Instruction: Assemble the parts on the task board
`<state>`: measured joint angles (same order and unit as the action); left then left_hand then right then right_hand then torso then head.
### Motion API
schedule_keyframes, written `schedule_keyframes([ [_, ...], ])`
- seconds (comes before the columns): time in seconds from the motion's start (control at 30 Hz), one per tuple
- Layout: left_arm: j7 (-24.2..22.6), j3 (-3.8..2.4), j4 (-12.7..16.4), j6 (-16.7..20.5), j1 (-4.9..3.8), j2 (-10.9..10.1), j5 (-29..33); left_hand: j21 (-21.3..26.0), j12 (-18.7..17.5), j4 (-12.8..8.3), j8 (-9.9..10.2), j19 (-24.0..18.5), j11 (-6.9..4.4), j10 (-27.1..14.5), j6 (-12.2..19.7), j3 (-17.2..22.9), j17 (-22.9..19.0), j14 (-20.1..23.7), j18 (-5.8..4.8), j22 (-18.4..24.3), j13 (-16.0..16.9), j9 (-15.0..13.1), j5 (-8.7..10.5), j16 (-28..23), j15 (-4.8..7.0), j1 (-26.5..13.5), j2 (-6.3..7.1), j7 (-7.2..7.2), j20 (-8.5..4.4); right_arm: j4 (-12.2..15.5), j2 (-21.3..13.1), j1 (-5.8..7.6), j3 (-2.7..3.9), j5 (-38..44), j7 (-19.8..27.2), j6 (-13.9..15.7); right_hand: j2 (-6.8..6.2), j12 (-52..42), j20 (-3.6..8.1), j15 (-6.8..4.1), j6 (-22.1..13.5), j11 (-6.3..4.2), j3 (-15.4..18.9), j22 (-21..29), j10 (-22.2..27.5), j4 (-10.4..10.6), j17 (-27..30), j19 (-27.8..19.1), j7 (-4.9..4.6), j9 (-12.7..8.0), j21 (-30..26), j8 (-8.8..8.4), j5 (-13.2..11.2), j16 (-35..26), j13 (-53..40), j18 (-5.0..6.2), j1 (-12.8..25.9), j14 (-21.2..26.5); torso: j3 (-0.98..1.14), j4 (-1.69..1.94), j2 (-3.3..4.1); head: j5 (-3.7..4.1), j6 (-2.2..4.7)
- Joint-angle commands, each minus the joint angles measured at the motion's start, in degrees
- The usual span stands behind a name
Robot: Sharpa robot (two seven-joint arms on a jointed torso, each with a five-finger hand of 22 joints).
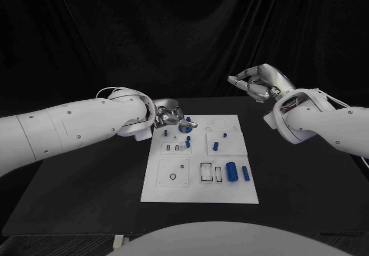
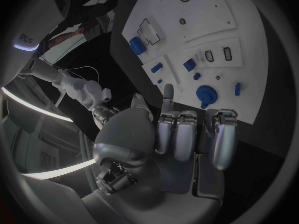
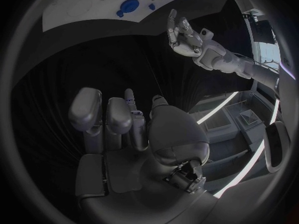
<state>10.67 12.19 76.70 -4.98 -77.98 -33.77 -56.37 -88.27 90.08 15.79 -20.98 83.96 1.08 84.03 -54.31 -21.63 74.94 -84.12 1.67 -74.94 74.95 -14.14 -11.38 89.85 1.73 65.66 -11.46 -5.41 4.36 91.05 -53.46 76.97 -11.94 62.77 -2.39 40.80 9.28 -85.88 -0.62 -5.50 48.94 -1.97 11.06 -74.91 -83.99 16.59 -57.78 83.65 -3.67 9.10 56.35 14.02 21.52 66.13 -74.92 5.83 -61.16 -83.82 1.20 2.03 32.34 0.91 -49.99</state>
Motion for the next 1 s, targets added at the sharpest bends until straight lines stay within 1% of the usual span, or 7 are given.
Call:
schedule_keyframes([
  [0.03, 3.28, -0.08, -1.04, -2.44, -0.19, 1.24, -2.64, 0.22, -0.08, -0.27, 4.18, 0.86, 1.62, 5.97, 1.95, 1.23, 15.06, -5.88, -0.28, -9.88, 15.05, 2.23, 0.37, 0.15, -1.64, 1.66, 0.04, -1.44, 1.41, -0.11, -0.07, -0.19, 0.04, -0.15, -1.59, -1.51, 0.02, -0.31, -0.1, 0.07, -0.05, 0.28, 0.4, -2.04, -2.3, -0.07, -0.11, 1.4, -0.37, -0.07, 0.32, -0.22, 0.43, 0.4, -7.3, 0.31, -0.66, -1.77, 0.46, -0.8, -0.21, -0.33, -0.01],
  [0.2, 2.56, -0.08, -2.24, -2.31, -0.19, 2.92, -2.74, 0.36, -0.08, -0.32, 8.07, 0.65, 2.28, 5.97, 3.05, 2.5, 15.06, -5.88, -0.18, -9.75, 15.05, 4.58, 1.24, 0.15, -2.4, 2.38, 0.45, -2.44, 2.52, -0.66, 0.18, -0.23, 0.04, -0.15, -1.63, -2.04, 0.17, -0.32, -0.07, 0.04, -0.13, 0.26, 0.47, -2.22, -2.31, -0.07, -0.47, 1.55, -0.34, -0.17, 0.56, -0.25, 1.26, 0.79, -7.27, 0.27, -1.38, -1.86, 0.58, -0.98, -0.19, -1.06, -0.01],
  [0.27, 2.27, -0.08, -2.78, -2.39, -0.19, 3.62, -2.77, 0.56, -0.08, -0.37, 11.48, 0.23, 2.24, 5.97, 7.02, 3.13, 15.06, -5.88, -0.04, -9.4, 15.05, 6.38, 1.61, 0.15, -2.41, 2.55, 0.68, -2.73, 2.65, -0.92, 0.31, -0.25, 0.04, -0.15, -1.63, -2.43, 0.25, -0.32, -0.06, 0.04, -0.12, 0.26, 0.48, -2.29, -2.31, -0.09, -0.5, 1.59, -0.35, -0.2, 0.62, -0.25, 1.65, 0.86, -7.26, 0.25, -1.74, -1.85, 0.58, -0.94, -0.19, -1.11, -0.01],
  [0.4, 2.57, -0.08, -3.74, -3.39, -0.18, 4.6, -2.79, 0.57, -0.08, 0.14, 12.3, 0.31, 3.78, 5.97, 6.02, 3.68, 15.06, -5.88, -0.1, -9.55, 15.05, 7.16, 1.1, 0.15, -3.61, 1.84, 1.02, -3.8, 3.51, -1.28, 0.46, -0.3, 0.04, -0.15, -1.46, -2.99, 0.3, -0.44, -0.05, 0.04, -0.09, 0.26, 0.48, -2.35, -2.42, -0.11, -0.63, 1.62, -0.36, -0.22, 0.69, -0.23, 1.94, 0.98, -7.49, 0.24, -2.05, -1.85, 0.47, -0.85, -0.29, -1.0, -0.01],
  [0.47, 2.9, -0.08, -4.46, -3.85, -0.16, 5.12, -2.8, 0.54, -0.08, 0.4, 10.16, 0.43, 3.16, 5.97, 0.46, 4.08, 15.06, -5.88, -0.08, -9.71, 15.05, 6.32, 0.77, 0.15, -3.44, 1.25, 1.14, -2.75, 3.75, -1.53, 0.5, -0.41, 0.04, -0.15, -0.98, -3.21, 0.31, -0.48, -0.05, 0.04, 0.0, 0.28, 0.5, -2.39, -2.46, -0.14, -0.65, 1.63, -0.39, -0.24, 0.65, -0.18, 2.45, 1.04, -7.55, 0.25, -2.54, -1.83, 0.48, -0.91, -0.31, -0.99, -0.01],
  [0.7, 3.31, -0.06, -6.7, -2.41, 0.16, 6.5, -4.43, 0.14, -0.08, 0.07, 6.17, 1.54, 0.29, 5.97, -8.36, 5.65, 15.06, -5.88, -0.36, -10.86, 15.05, 2.3, -0.39, 0.15, -0.9, 1.73, 2.15, 0.56, 1.48, -2.0, 0.34, -1.06, 0.04, -0.16, 0.72, -3.59, 0.23, -0.66, -0.05, 0.05, 0.55, 0.27, 0.35, -2.66, -2.62, -0.29, -0.89, 1.69, -0.38, -0.27, 0.91, 0.12, 4.41, 1.34, -7.86, 0.19, -4.53, -1.79, 0.58, -0.96, -0.28, -1.41, -0.01],
  [1.0, 7.07, -0.06, -6.82, -2.55, 0.61, 7.07, -12.25, -0.33, -0.08, 0.32, -7.75, 3.2, -3.26, 5.97, -6.91, 7.28, 15.06, -5.88, -0.78, -12.3, 15.05, -19.13, 0.73, 0.15, 2.6, -2.0, 2.99, 3.97, -1.95, -1.79, -0.35, -1.42, 0.04, -0.16, 0.92, -4.17, 0.08, -0.69, -0.07, 0.1, 0.81, 0.35, 0.34, -2.75, -2.63, -0.28, -0.88, 1.71, -0.52, -0.32, 0.82, 0.24, 5.64, 1.42, -7.86, 0.2, -5.65, -1.75, 0.5, -1.04, -0.31, -1.8, -0.01],
])
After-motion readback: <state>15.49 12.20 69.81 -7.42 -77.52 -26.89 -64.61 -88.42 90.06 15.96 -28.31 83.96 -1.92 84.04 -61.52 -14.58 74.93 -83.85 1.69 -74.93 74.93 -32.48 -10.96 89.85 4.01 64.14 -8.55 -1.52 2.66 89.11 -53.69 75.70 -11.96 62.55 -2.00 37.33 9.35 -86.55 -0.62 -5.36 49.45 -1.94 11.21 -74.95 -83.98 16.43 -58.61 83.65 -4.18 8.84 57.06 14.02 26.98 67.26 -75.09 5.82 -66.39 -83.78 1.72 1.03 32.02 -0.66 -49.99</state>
